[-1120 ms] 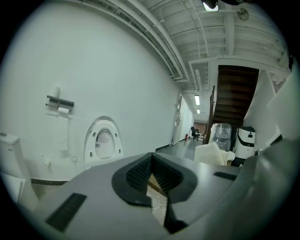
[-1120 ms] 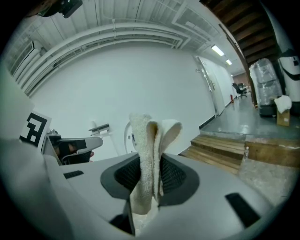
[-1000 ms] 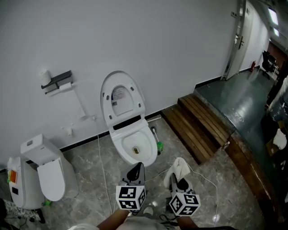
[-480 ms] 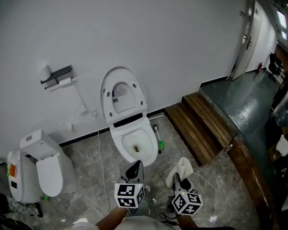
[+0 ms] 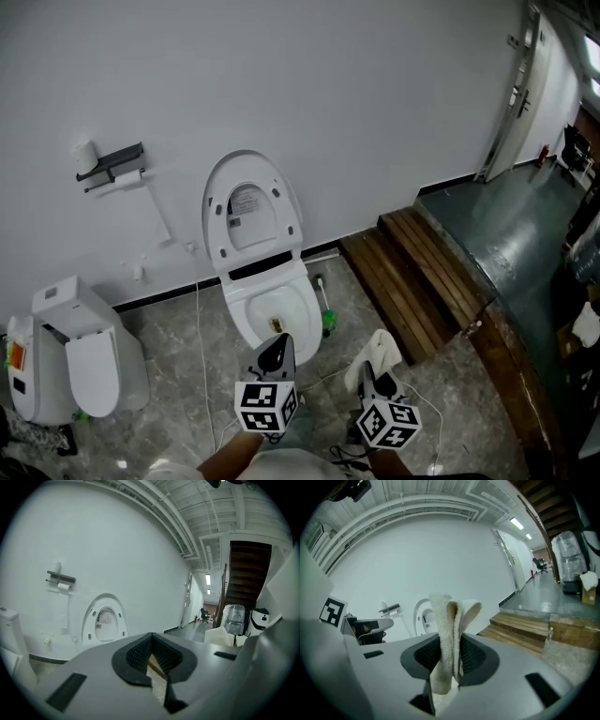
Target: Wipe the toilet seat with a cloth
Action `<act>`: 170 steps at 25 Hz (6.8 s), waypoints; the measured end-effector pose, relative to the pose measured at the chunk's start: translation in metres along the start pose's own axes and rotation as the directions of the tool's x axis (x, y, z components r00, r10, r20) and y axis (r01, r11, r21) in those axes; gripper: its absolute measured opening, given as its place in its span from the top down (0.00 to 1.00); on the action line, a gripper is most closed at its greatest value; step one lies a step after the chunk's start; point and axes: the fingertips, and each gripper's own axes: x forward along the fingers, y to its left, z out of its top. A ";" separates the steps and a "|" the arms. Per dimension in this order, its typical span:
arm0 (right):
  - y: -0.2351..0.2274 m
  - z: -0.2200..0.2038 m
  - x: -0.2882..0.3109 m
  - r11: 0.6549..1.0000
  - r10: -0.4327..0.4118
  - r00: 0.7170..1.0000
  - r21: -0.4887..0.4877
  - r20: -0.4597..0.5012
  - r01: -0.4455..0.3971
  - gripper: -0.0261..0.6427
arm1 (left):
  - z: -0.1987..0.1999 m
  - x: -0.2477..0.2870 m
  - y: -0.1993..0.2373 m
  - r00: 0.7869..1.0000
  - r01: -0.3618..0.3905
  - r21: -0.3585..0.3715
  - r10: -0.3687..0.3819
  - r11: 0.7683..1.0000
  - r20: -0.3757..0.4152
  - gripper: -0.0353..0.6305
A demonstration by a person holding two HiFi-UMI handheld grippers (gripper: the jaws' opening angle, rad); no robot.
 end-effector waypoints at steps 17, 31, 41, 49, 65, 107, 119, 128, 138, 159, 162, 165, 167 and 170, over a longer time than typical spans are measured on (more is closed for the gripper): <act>0.008 0.050 0.119 0.995 0.102 0.993 -0.010 -0.053 -0.103 0.82 | 0.037 0.086 0.040 0.994 -0.105 -0.002 0.105 0.995 0.037 0.93; 0.053 0.062 0.215 0.968 0.225 0.961 -0.074 -0.162 -0.239 0.82 | 0.060 0.125 0.108 0.971 -0.227 -0.050 0.230 0.973 0.062 0.93; 0.089 0.062 0.267 0.942 0.296 0.923 -0.081 -0.247 -0.324 0.82 | 0.068 0.139 0.138 0.951 -0.301 -0.068 0.305 0.951 0.059 0.93; 0.105 0.066 0.325 0.899 0.364 0.876 -0.126 -0.317 -0.419 0.82 | 0.084 0.160 0.149 0.922 -0.370 -0.093 0.378 0.924 0.088 0.93; 0.107 0.063 0.435 0.776 0.421 0.826 -0.323 -0.375 -0.542 0.82 | 0.037 0.209 0.167 0.899 -0.437 -0.098 0.437 0.894 -0.013 0.93; 0.199 0.114 0.613 0.081 0.355 0.883 -0.931 -0.308 -0.357 0.82 | -0.015 0.249 0.263 0.777 -0.624 -0.209 0.626 0.753 -0.068 0.93; 0.173 0.090 0.610 0.065 0.323 0.896 -0.938 -0.304 -0.342 0.82 | -0.035 0.247 0.262 0.776 -0.623 -0.233 0.628 0.747 -0.062 0.93; 0.132 0.046 0.620 0.099 0.258 0.907 -0.925 -0.331 -0.366 0.82 | -0.045 0.236 0.271 0.760 -0.642 -0.206 0.648 0.739 -0.048 0.93; 0.092 -0.004 0.621 0.114 0.224 0.929 -0.939 -0.295 -0.325 0.82 | -0.067 0.230 0.277 0.756 -0.649 -0.186 0.653 0.737 -0.048 0.93; 0.078 -0.025 0.615 0.321 0.228 0.957 -0.914 -0.180 -0.249 0.82 | -0.116 0.219 0.286 0.743 -0.664 -0.203 0.665 0.720 -0.075 0.93; 0.078 -0.028 0.613 0.356 0.224 0.961 -0.905 -0.160 -0.234 0.82 | -0.120 0.217 0.287 0.742 -0.665 -0.205 0.666 0.718 -0.078 0.93; 0.077 -0.032 0.613 0.385 0.221 0.966 -0.897 -0.136 -0.215 0.82 | -0.127 0.215 0.287 0.744 -0.665 -0.200 0.663 0.720 -0.085 0.93; 0.076 -0.034 0.612 0.403 0.216 0.968 -0.892 -0.123 -0.204 0.82 | -0.131 0.213 0.288 0.744 -0.665 -0.195 0.663 0.721 -0.090 0.93; 0.074 -0.039 0.611 0.422 0.213 0.970 -0.884 -0.116 -0.199 0.82 | -0.135 0.211 0.290 0.742 -0.668 -0.189 0.664 0.720 -0.091 0.93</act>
